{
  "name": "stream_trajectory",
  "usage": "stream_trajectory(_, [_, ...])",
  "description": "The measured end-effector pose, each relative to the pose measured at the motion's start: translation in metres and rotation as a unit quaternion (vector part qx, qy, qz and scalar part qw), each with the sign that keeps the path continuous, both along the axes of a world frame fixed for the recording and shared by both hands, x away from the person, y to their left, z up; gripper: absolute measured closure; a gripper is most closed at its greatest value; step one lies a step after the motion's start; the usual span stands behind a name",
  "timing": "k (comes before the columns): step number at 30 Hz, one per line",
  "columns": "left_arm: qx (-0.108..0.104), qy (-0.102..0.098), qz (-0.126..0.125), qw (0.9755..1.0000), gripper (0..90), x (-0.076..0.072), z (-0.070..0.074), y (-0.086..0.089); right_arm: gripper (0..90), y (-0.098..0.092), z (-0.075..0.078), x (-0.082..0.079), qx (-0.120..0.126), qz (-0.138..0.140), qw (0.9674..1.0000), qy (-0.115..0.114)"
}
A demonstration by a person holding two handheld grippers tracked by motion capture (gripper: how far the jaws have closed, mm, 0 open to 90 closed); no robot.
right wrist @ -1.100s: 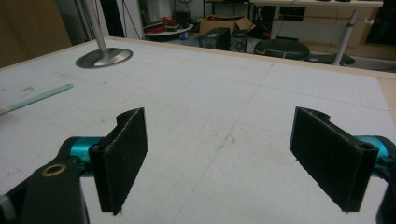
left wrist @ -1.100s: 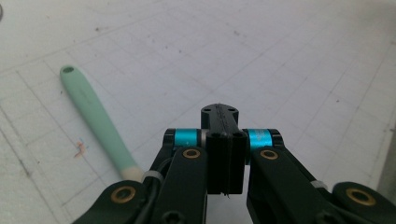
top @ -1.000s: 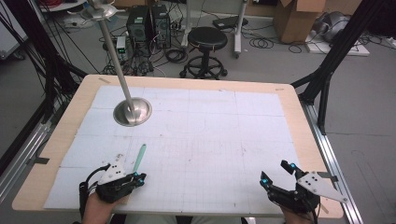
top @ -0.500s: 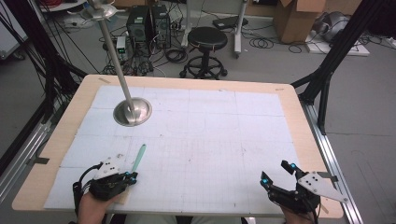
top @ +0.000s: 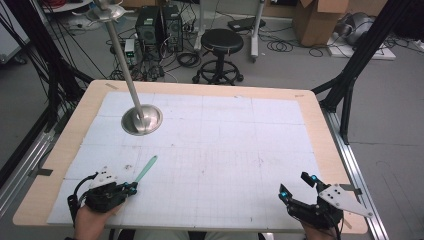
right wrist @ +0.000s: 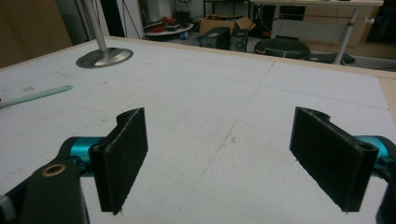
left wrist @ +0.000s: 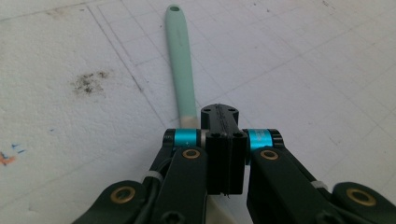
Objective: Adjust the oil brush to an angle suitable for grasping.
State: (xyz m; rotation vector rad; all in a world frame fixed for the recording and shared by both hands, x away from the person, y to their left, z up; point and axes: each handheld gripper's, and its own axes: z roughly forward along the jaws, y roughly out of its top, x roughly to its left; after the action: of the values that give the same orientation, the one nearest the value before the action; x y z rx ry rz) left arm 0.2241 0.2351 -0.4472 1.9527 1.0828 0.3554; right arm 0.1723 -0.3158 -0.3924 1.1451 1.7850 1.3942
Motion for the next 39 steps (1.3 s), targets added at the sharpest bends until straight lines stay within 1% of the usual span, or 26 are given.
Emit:
stream_trajectory(1, [-0.004, -0.005, -0.004, 1.0, 88.6, 0.0, 0.001, 0.0, 17.8, 0.0, 0.0, 0.0, 0.001, 0.0, 1.0, 0.0])
stream_trajectory(2, [-0.004, -0.005, -0.004, 1.0, 87.6, 0.0, 0.001, 0.0, 17.8, 0.0, 0.0, 0.0, 0.001, 0.0, 1.0, 0.0])
stream_trajectory(4, [-0.02, -0.032, -0.012, 0.9992, 86.2, -0.003, 0.007, -0.001, 17.9, 0.0, 0.0, 0.0, -0.001, 0.001, 1.0, 0.0])
stream_trajectory(5, [-0.025, -0.046, -0.014, 0.9985, 83.2, -0.004, 0.01, -0.001, 17.8, 0.0, 0.0, 0.0, -0.001, 0.001, 1.0, 0.0])
stream_trajectory(7, [-0.044, -0.075, -0.014, 0.9961, 81.4, -0.006, 0.015, 0.001, 17.8, 0.0, 0.0, 0.0, -0.001, 0.001, 1.0, 0.0])
stream_trajectory(8, [-0.055, -0.083, -0.013, 0.995, 78.6, -0.006, 0.016, 0.001, 17.8, 0.0, 0.0, 0.0, -0.001, 0.001, 1.0, 0.001])
stream_trajectory(9, [-0.072, -0.091, -0.013, 0.9931, 76.4, -0.007, 0.018, 0.003, 17.8, 0.001, 0.0, 0.001, -0.001, 0.001, 1.0, 0.001])
stream_trajectory(11, [-0.091, -0.11, -0.013, 0.9896, 74.0, -0.008, 0.021, 0.005, 17.8, 0.001, 0.0, 0.001, -0.001, 0.001, 1.0, 0.0])
stream_trajectory(12, [-0.119, -0.125, -0.005, 0.985, 65.1, -0.009, 0.023, 0.009, 17.8, 0.001, 0.0, 0.001, 0.0, 0.001, 1.0, 0.003])
stream_trajectory(13, [-0.119, -0.125, -0.005, 0.985, 62.9, -0.009, 0.023, 0.009, 17.8, 0.001, 0.0, 0.001, 0.0, 0.001, 1.0, 0.003])
stream_trajectory(14, [-0.137, -0.137, 0.0, 0.981, 58.4, -0.009, 0.025, 0.011, 17.8, 0.001, 0.0, 0.001, -0.001, 0.001, 1.0, 0.002])
stream_trajectory(15, [-0.148, -0.145, 0.006, 0.9783, 52.5, -0.01, 0.027, 0.013, 17.9, 0.001, 0.0, 0.001, 0.0, 0.001, 1.0, 0.003])
stream_trajectory(16, [-0.161, -0.149, 0.017, 0.9754, 52.5, -0.01, 0.028, 0.015, 17.9, 0.001, 0.0, 0.001, 0.0, 0.001, 1.0, 0.003])
stream_trajectory(17, [-0.17, -0.154, 0.029, 0.9729, 39.7, -0.011, 0.028, 0.018, 17.8, 0.001, 0.0, 0.001, -0.001, 0.0, 1.0, 0.001])
stream_trajectory(18, [-0.18, -0.161, 0.053, 0.9689, 34.3, -0.011, 0.03, 0.021, 17.8, 0.001, 0.0, 0.001, -0.001, 0.0, 1.0, 0.001])
stream_trajectory(19, [-0.18, -0.161, 0.053, 0.9689, 30.3, -0.011, 0.03, 0.021, 17.8, 0.001, 0.0, 0.001, -0.001, 0.0, 1.0, 0.001])
stream_trajectory(20, [-0.181, -0.163, 0.062, 0.9679, 27.0, -0.011, 0.03, 0.022, 17.9, 0.001, 0.0, 0.001, -0.001, 0.0, 1.0, 0.004])
stream_trajectory(21, [-0.182, -0.168, 0.066, 0.9667, 27.0, -0.012, 0.031, 0.024, 17.9, 0.001, 0.0, 0.001, -0.001, 0.0, 1.0, 0.004])
stream_trajectory(23, [-0.192, -0.185, 0.061, 0.9619, 24.3, -0.014, 0.033, 0.027, 17.8, 0.001, 0.0, 0.001, -0.002, -0.002, 1.0, 0.002])
stream_trajectory(24, [-0.195, -0.19, 0.059, 0.9604, 24.3, -0.014, 0.034, 0.029, 17.8, 0.001, 0.0, 0.001, -0.002, -0.002, 1.0, 0.002])
stream_trajectory(26, [-0.192, -0.194, 0.06, 0.9601, 23.7, -0.015, 0.034, 0.031, 17.9, 0.001, 0.0, 0.002, -0.001, -0.002, 1.0, 0.002])
stream_trajectory(28, [-0.194, -0.193, 0.063, 0.9597, 23.7, -0.015, 0.034, 0.032, 17.8, 0.001, 0.0, 0.002, -0.001, -0.001, 1.0, 0.002])
stream_trajectory(30, [-0.189, -0.193, 0.063, 0.9608, 23.8, -0.016, 0.035, 0.034, 17.9, 0.003, 0.0, 0.004, -0.003, 0.001, 1.0, 0.005])
stream_trajectory(31, [-0.184, -0.192, 0.061, 0.9619, 23.8, -0.016, 0.035, 0.034, 17.8, 0.003, 0.0, 0.004, -0.003, 0.002, 1.0, 0.005])
stream_trajectory(36, [-0.183, -0.197, 0.065, 0.961, 23.9, -0.018, 0.037, 0.037, 17.9, 0.003, -0.001, 0.005, -0.007, 0.002, 1.0, 0.005])
stream_trajectory(39, [-0.181, -0.195, 0.064, 0.9619, 24.0, -0.018, 0.037, 0.036, 17.8, 0.003, 0.0, 0.004, -0.004, 0.003, 1.0, 0.004])
